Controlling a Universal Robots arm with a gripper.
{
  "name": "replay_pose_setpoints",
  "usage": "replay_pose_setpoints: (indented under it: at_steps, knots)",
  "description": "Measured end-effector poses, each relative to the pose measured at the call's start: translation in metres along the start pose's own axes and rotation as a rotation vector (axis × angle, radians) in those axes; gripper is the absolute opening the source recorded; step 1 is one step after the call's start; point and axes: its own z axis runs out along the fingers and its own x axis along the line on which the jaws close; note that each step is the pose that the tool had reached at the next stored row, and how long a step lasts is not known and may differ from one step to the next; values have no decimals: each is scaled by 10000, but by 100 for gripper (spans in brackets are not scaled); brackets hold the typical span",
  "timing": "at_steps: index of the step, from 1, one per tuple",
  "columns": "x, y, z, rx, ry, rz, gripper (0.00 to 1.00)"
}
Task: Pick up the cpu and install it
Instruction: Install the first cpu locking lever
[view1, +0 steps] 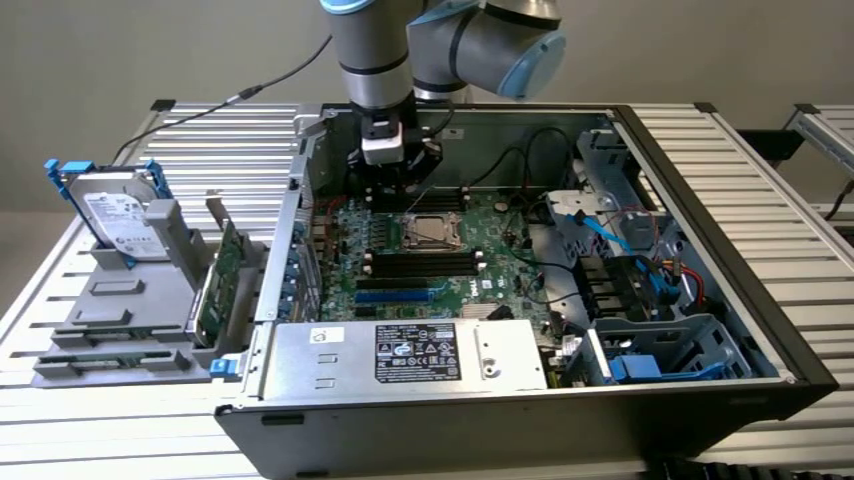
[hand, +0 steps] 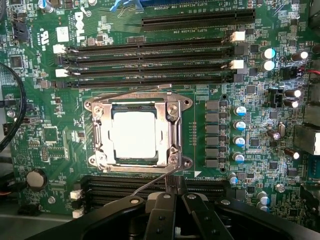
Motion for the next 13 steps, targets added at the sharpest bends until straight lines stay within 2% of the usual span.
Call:
replay_pose_setpoints:
  at_steps: [13]
  knots:
    - [-9, 4, 63, 3, -3, -29, 11]
